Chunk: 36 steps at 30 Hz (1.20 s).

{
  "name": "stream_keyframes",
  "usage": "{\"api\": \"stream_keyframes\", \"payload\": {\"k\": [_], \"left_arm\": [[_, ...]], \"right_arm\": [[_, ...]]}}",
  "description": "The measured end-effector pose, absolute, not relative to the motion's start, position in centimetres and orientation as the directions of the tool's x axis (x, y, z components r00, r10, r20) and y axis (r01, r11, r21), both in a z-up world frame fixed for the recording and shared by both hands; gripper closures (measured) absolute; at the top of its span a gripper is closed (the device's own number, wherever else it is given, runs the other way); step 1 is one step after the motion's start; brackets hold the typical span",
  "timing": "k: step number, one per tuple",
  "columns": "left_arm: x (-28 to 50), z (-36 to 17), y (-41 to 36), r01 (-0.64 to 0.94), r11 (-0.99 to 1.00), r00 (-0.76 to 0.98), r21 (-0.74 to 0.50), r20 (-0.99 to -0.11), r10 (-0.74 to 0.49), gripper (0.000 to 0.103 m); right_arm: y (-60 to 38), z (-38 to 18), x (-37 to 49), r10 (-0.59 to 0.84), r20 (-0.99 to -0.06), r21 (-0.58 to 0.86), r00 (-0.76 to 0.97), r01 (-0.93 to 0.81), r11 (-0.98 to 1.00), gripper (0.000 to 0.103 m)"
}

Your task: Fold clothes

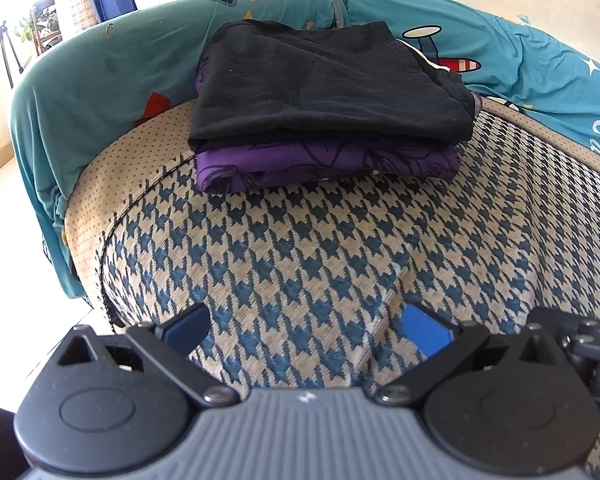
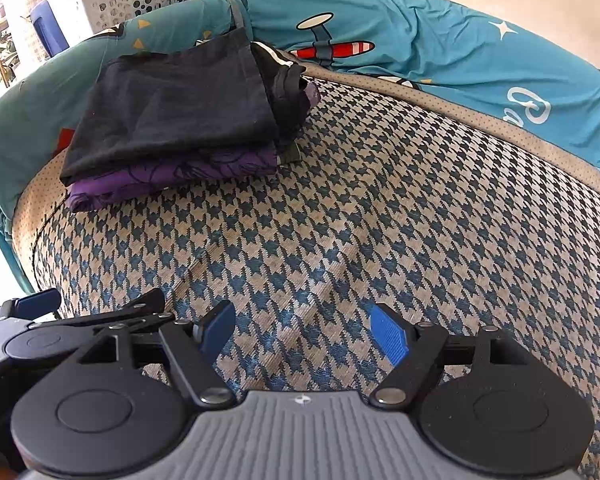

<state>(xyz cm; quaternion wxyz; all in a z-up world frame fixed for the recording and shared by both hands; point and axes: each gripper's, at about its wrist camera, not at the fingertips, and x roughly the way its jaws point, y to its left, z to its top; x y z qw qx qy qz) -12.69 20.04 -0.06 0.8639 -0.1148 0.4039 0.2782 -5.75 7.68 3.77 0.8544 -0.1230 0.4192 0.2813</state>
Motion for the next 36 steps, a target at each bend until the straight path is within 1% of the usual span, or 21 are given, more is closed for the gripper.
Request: {"api": "stream_keyframes", "payload": {"k": [17,25,31,36], "left_arm": [[-10.9,-0.4,16.3,-0.48,0.875,0.531,0.069,-0.771,0.352,0.0],[-9.8,-1.1,14.1,-0.413,0.909,0.528,0.046,-0.801,0.281,0.0],[-9.0,-1.3,11.4,-0.338,0.937,0.541,0.086,-0.797,0.268,0.0],[-8.6,-1.9,8.9,-0.281,0.956,0.539,0.085,-0.81,0.231,0.0]], "right_arm": [[4.3,3.5,-5.0,0.352,-0.791,0.048,0.5,-0.524,0.85,0.028],[1.6,3.0,-4.6,0.334,-0.798,0.067,0.502,-0.477,0.876,0.028],[-0.8,2.6,-4.6,0.316,-0.801,0.065,0.509,-0.451,0.89,0.028],[-3.4,1.9,-4.5,0.293,-0.804,0.065,0.517,-0.414,0.908,0.028]]}}
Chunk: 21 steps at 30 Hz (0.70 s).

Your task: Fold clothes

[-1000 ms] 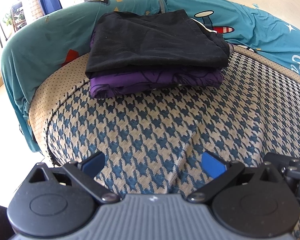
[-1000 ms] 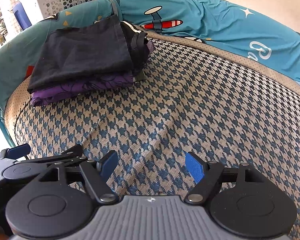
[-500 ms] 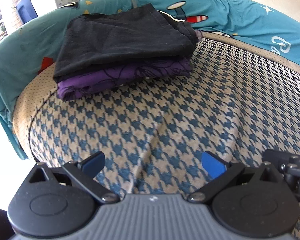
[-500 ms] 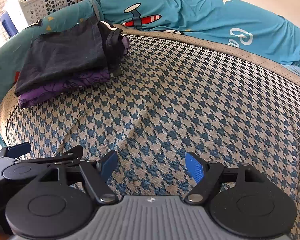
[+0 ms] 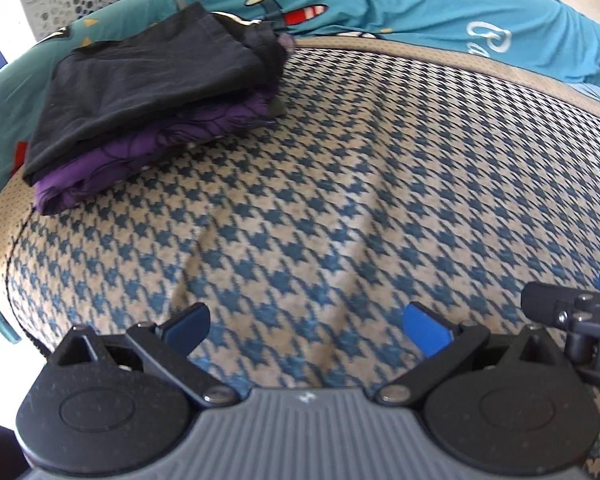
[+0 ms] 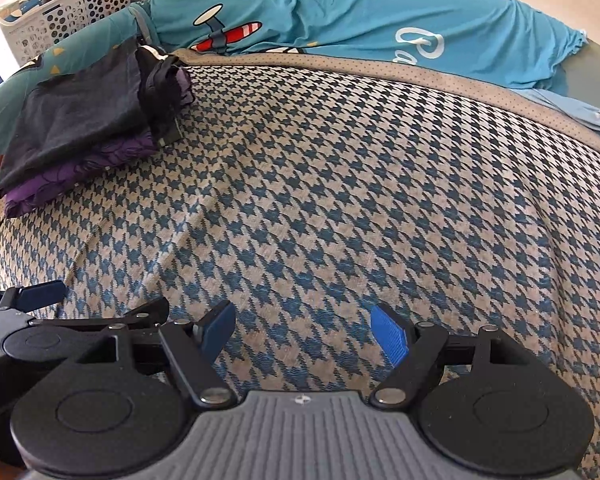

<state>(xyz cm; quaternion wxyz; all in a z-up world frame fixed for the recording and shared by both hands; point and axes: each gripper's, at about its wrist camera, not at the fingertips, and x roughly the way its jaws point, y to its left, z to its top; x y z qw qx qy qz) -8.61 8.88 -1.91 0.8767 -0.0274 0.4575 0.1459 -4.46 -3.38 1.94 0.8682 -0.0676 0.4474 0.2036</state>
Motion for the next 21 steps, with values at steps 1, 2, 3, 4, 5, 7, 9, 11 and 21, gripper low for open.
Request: {"api": "stream_keyframes", "payload": {"k": [1,2,3,4,5,7,9,11,21], "left_arm": [[-8.6,-2.0,8.4,-0.271,0.959,0.54,0.086,-0.811,0.225,0.0],[-8.6,-2.1,8.0,-0.258,0.962,0.541,0.088,-0.812,0.22,0.0],[-8.6,-2.1,7.5,-0.245,0.965,0.544,0.091,-0.811,0.215,0.0],[-8.6,-2.1,7.0,-0.231,0.968,0.551,0.094,-0.808,0.21,0.0],[-8.7,-2.0,6.5,-0.218,0.971,0.557,0.096,-0.805,0.205,0.0],[-8.7,-1.8,5.2,-0.183,0.977,0.577,0.11,-0.792,0.197,0.0],[-8.7,-1.6,3.9,-0.144,0.982,0.594,0.126,-0.782,0.188,0.0],[-8.7,-1.4,2.8,-0.108,0.986,0.606,0.125,-0.778,0.165,0.0],[-6.6,-1.2,-2.1,0.014,0.989,0.608,0.15,-0.786,0.111,0.0]], "right_arm": [[-3.9,1.7,-4.4,0.288,-0.806,0.066,0.517,-0.405,0.912,0.028],[-4.4,1.5,-4.3,0.283,-0.808,0.068,0.517,-0.395,0.916,0.028],[-4.9,1.4,-4.3,0.279,-0.809,0.07,0.517,-0.386,0.92,0.028],[-5.3,1.3,-4.2,0.275,-0.81,0.071,0.517,-0.379,0.923,0.028],[-5.9,1.2,-4.2,0.274,-0.81,0.074,0.518,-0.374,0.925,0.028],[-6.9,1.2,-4.2,0.272,-0.81,0.079,0.52,-0.363,0.928,0.028],[-8.1,1.2,-4.2,0.271,-0.808,0.083,0.523,-0.355,0.931,0.028],[-9.3,1.2,-4.2,0.258,-0.807,0.072,0.532,-0.344,0.936,0.028],[-16.0,1.9,-3.2,0.227,-0.791,0.027,0.568,-0.338,0.941,0.028]]}}
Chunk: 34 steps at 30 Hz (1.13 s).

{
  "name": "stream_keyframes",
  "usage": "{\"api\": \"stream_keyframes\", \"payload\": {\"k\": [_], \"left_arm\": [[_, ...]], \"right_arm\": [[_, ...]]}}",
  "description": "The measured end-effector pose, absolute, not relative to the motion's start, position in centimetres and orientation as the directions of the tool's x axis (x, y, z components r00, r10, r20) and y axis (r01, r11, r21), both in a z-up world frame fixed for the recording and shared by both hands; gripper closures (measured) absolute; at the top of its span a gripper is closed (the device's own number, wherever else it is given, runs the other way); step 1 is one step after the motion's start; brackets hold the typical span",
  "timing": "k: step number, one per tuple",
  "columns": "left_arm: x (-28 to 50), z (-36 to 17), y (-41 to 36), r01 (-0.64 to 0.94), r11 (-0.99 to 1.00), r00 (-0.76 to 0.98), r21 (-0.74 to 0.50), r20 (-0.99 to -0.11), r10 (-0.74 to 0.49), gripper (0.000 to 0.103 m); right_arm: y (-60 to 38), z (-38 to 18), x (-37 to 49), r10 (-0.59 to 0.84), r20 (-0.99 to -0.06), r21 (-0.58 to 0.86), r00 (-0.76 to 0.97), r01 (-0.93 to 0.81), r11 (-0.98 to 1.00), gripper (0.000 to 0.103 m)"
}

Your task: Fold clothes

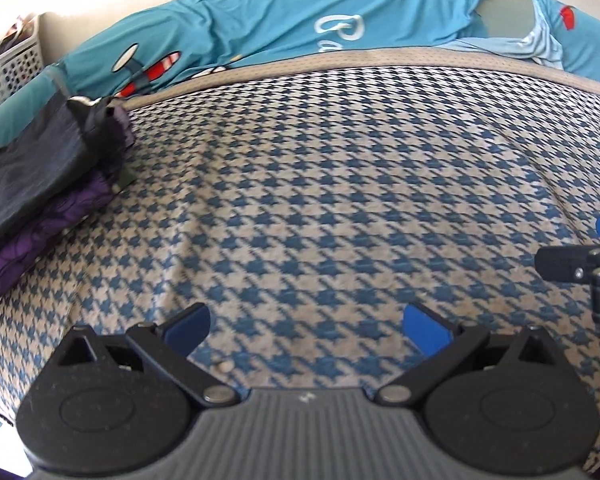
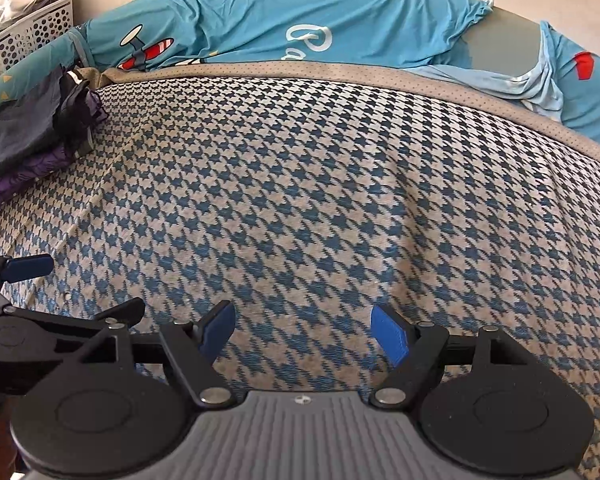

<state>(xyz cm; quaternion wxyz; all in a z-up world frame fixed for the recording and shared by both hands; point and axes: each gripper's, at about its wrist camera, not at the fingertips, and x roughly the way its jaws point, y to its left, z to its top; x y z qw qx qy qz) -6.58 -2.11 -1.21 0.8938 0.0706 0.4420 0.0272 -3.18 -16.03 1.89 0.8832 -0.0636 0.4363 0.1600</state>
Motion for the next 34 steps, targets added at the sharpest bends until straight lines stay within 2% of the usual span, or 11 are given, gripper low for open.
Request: {"api": "stream_keyframes", "payload": {"k": [8,15,23,29,34], "left_arm": [[-4.2,-0.9,-4.8,0.087,0.987,0.588,0.137,-0.806,0.06,0.0],[-1.4,-1.4,-8.1,0.184,0.968,0.555,0.169,-0.831,0.039,0.0],[1.7,-1.6,-10.2,0.221,0.959,0.558,0.178,-0.83,0.026,0.0],[3.1,-1.9,-10.7,0.215,0.968,0.547,0.132,-0.837,-0.007,0.0],[3.5,-1.9,-11.3,0.22,0.971,0.546,0.096,-0.837,-0.041,0.0]], "right_arm": [[-22.9,1.3,-0.7,0.17,-0.785,-0.018,0.596,-0.296,0.955,0.028],[-29.4,0.8,1.5,0.183,-0.785,0.125,0.592,-0.138,0.983,0.028],[-34.5,0.6,3.9,0.129,-0.762,0.13,0.635,-0.046,0.99,0.028],[-37.8,-0.4,5.7,0.062,-0.76,0.118,0.647,0.043,0.992,0.028],[-39.5,-1.2,6.3,0.074,-0.705,0.149,0.706,0.045,0.988,0.02]]}}
